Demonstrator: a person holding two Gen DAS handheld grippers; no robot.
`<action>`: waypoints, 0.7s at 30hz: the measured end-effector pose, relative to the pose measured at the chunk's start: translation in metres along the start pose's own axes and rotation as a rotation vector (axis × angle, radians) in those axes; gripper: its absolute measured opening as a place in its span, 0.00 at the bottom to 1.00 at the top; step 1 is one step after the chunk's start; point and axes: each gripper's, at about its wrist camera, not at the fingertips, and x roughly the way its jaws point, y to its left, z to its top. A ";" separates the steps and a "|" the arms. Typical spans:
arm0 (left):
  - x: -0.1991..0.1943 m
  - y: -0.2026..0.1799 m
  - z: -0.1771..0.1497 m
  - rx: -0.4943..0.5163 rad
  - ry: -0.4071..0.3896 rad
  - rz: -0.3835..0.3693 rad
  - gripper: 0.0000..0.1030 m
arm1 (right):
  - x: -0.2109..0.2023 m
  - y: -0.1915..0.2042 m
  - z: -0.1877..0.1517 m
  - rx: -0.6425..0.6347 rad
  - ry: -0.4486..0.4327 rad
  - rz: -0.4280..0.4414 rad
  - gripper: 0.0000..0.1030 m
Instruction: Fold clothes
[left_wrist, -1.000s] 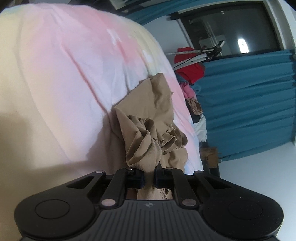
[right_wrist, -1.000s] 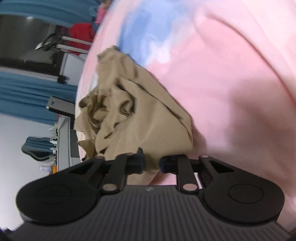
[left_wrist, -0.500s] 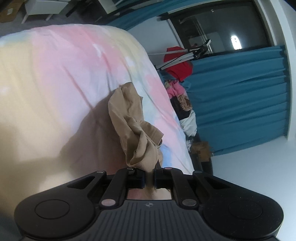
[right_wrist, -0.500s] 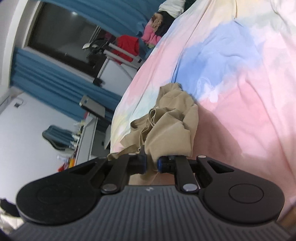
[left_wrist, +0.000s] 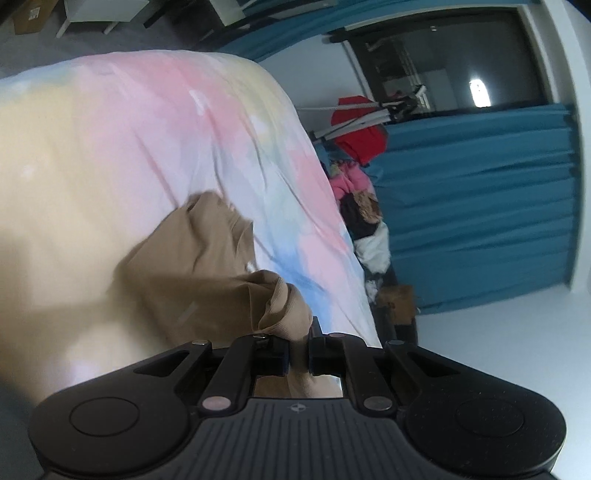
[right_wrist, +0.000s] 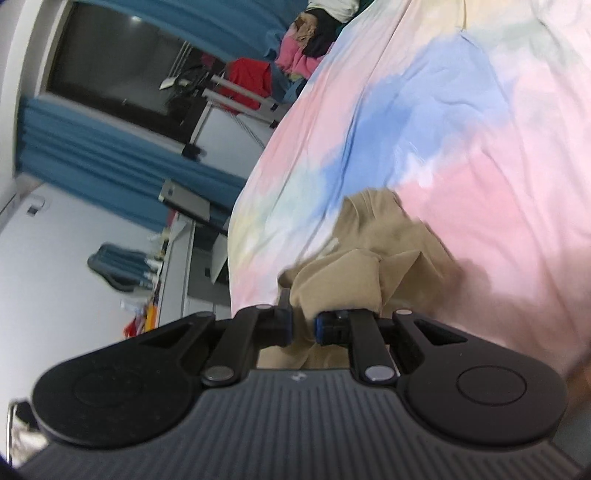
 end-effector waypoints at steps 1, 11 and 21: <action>0.017 -0.006 0.011 0.005 0.001 0.014 0.10 | 0.013 0.002 0.008 0.018 -0.004 -0.007 0.14; 0.176 0.023 0.086 0.217 0.000 0.149 0.11 | 0.150 -0.025 0.053 -0.005 0.006 -0.112 0.15; 0.211 0.032 0.082 0.375 -0.006 0.162 0.18 | 0.194 -0.045 0.064 -0.104 0.029 -0.131 0.15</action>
